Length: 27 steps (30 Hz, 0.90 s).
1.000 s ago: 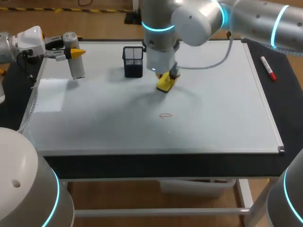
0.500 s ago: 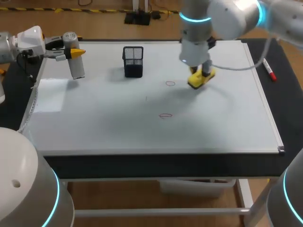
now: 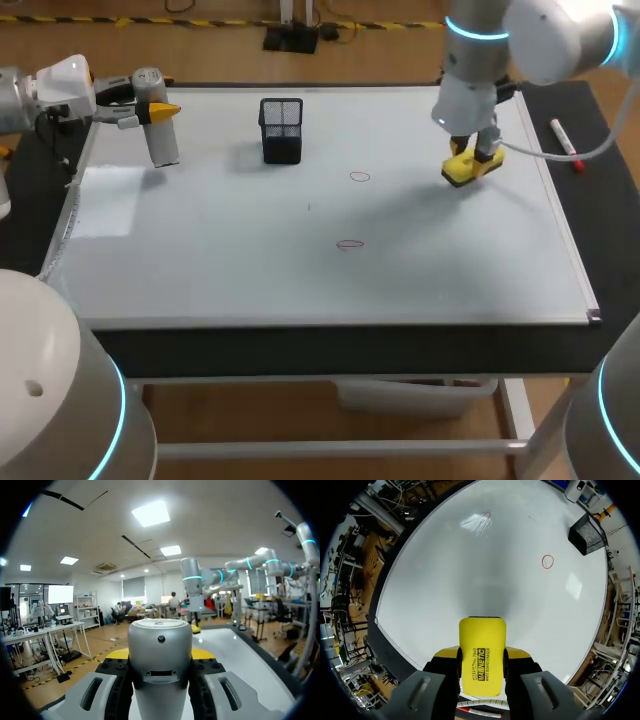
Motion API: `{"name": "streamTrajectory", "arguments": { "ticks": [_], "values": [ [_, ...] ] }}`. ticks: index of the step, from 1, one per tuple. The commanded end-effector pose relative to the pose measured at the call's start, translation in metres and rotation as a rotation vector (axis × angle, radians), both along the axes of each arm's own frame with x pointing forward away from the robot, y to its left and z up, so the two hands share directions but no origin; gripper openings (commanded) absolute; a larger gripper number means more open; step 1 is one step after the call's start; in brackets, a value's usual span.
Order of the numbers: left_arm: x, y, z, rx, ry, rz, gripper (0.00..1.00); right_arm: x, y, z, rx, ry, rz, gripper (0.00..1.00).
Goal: Pick up the inspection probe, press it on each red-marked spot on the whiteboard one by one, put down the probe, pick up the eraser, and wipe off all the red marks.
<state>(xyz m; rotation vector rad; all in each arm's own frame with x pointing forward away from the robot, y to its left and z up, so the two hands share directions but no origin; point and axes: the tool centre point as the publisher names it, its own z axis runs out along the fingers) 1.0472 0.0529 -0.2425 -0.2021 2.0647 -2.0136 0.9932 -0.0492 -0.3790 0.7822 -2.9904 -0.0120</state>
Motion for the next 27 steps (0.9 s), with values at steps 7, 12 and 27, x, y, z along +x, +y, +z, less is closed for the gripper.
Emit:
{"name": "streamTrajectory", "arguments": {
  "ticks": [7, 12, 27],
  "values": [
    [-0.001, 0.000, 0.002, 0.002, 0.001, 0.002, 0.00, 0.008, -0.022, -0.011, 0.025, 0.036, -0.025, 0.00],
    [-0.001, 0.000, 0.002, 0.002, 0.001, 0.002, 0.00, 0.010, -0.025, -0.013, 0.015, 0.049, -0.027, 0.00],
    [-0.001, 0.000, 0.002, 0.002, 0.001, 0.002, 0.00, 0.010, -0.026, -0.012, 0.007, 0.043, -0.047, 0.00]
  ]
}}
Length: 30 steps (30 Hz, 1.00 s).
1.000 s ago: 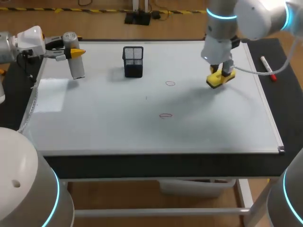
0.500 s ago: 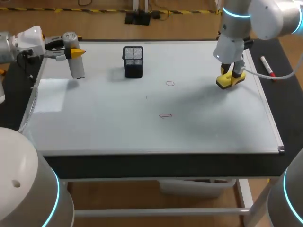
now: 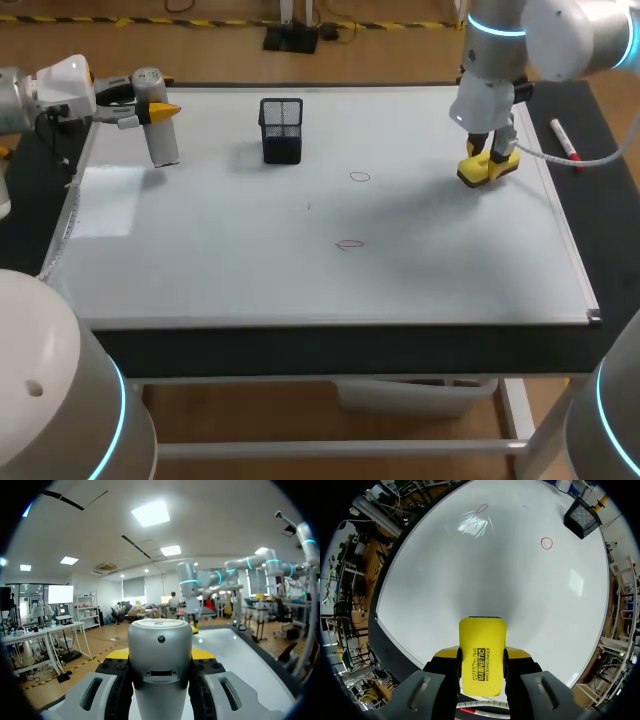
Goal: Pick up the inspection probe, press it on each red-marked spot on the whiteboard one by one, put down the probe, pick up the eraser, and wipe off all the red marks.
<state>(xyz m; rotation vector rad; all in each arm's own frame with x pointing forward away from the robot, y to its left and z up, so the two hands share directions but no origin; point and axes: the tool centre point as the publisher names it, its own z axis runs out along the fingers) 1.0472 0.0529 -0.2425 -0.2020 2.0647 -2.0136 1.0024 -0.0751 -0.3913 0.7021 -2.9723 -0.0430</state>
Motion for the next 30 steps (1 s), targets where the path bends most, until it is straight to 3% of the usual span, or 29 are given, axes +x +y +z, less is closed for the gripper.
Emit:
{"name": "streamTrajectory", "arguments": {
  "ticks": [1, 12, 21, 30],
  "values": [
    [-0.001, 0.000, 0.002, 0.002, 0.001, 0.002, 0.00, 0.001, 0.000, 0.000, -0.002, 0.002, 0.001, 0.00],
    [-0.011, -0.012, 0.003, -0.003, -0.009, -0.043, 0.00, 0.001, 0.000, 0.000, -0.002, 0.002, 0.001, 0.00],
    [-0.035, -0.054, 0.013, 0.001, -0.035, -0.169, 0.00, 0.001, 0.000, 0.000, -0.002, 0.002, 0.001, 0.00],
    [-0.057, -0.102, 0.010, -0.015, -0.032, -0.300, 0.00, 0.001, 0.000, 0.000, -0.002, 0.002, 0.001, 0.00]
  ]
}}
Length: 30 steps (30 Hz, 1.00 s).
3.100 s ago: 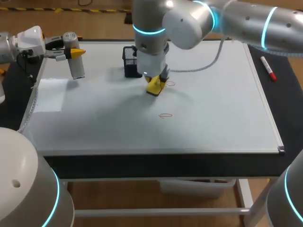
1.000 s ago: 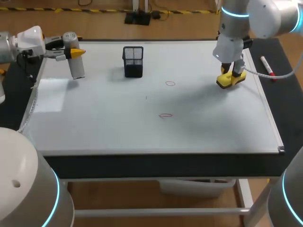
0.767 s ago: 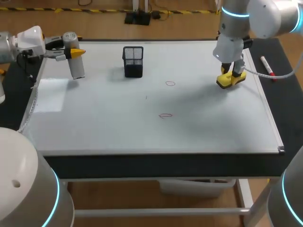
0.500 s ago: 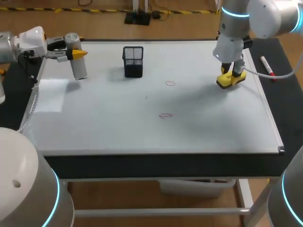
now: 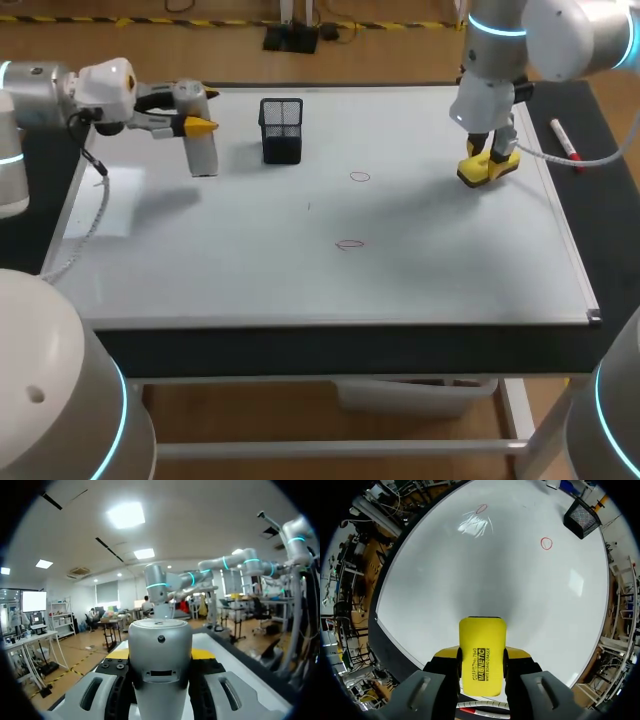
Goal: Pick up the inspection probe, press it on each red-marked spot on the whiteboard one by one, put down the probe, pick up the eraser, and wipe off all the red marks.
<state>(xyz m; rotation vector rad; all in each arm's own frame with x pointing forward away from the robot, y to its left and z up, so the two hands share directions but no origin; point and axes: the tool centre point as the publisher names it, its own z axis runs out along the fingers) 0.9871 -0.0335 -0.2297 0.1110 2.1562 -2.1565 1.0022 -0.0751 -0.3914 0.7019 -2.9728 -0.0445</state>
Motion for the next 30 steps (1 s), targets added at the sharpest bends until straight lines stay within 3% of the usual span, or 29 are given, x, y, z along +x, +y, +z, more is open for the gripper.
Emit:
{"name": "streamTrajectory", "arguments": {
  "ticks": [1, 14, 30],
  "values": [
    [0.001, -0.021, -0.003, -0.009, 0.006, -0.046, 0.00, 0.001, 0.000, 0.001, -0.004, 0.002, 0.002, 0.00],
    [-0.020, -0.098, -0.012, -0.004, 0.036, -0.208, 0.00, 0.001, 0.000, 0.001, -0.004, 0.002, 0.002, 0.00],
    [-0.013, -0.160, -0.020, -0.029, 0.040, -0.239, 0.00, 0.001, 0.000, 0.001, -0.004, 0.002, 0.002, 0.00]
  ]
}}
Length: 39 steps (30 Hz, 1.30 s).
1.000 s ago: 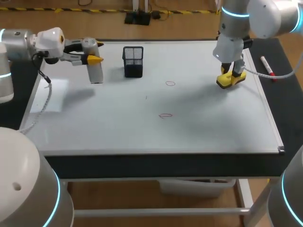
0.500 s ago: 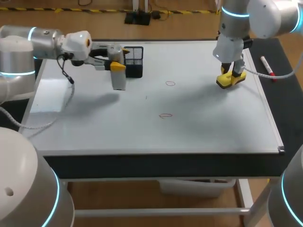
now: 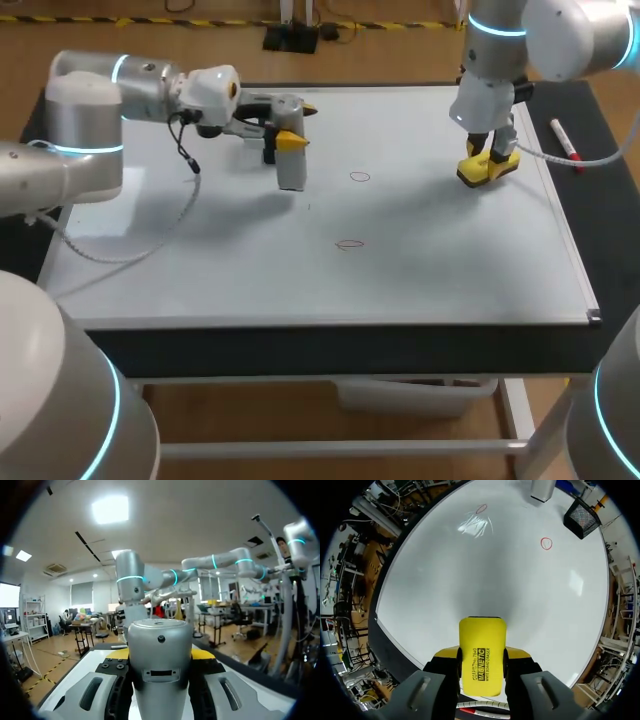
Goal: Pick up the inspection probe, press it on each red-marked spot on the whiteboard one by one, put down the probe, pick up the eraser, and wipe off all the red marks.
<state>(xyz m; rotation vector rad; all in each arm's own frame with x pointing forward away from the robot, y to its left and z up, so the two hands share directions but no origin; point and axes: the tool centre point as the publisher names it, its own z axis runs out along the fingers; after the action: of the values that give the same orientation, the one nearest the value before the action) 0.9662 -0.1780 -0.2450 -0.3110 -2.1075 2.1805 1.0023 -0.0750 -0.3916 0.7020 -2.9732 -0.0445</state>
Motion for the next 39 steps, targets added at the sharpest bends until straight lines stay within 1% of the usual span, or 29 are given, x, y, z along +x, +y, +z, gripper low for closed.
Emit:
{"name": "streamTrajectory", "arguments": {
  "ticks": [1, 8, 14, 17, 20, 25, 39],
  "values": [
    [0.008, -0.020, -0.005, -0.009, 0.005, -0.016, 0.00, 0.001, 0.000, 0.001, -0.004, 0.003, 0.002, 0.00],
    [0.010, -0.050, -0.009, -0.011, -0.002, -0.024, 0.00, 0.001, 0.000, 0.001, -0.004, 0.003, 0.002, 0.00],
    [0.015, -0.068, -0.009, -0.009, -0.017, -0.011, 0.00, 0.001, 0.000, 0.001, -0.004, 0.003, 0.002, 0.00],
    [0.019, -0.074, -0.011, -0.010, -0.020, -0.003, 0.00, 0.001, 0.000, 0.001, -0.004, 0.003, 0.002, 0.00],
    [0.024, -0.080, -0.012, 0.006, -0.034, 0.011, 0.00, 0.001, 0.000, 0.001, -0.004, 0.003, 0.002, 0.00],
    [0.032, -0.088, -0.015, 0.006, -0.032, 0.030, 0.00, 0.001, 0.000, 0.001, -0.004, 0.003, 0.002, 0.00],
    [0.043, -0.108, -0.024, -0.015, -0.020, 0.056, 0.00, 0.001, 0.000, 0.001, -0.004, 0.003, 0.002, 0.00]
  ]
}}
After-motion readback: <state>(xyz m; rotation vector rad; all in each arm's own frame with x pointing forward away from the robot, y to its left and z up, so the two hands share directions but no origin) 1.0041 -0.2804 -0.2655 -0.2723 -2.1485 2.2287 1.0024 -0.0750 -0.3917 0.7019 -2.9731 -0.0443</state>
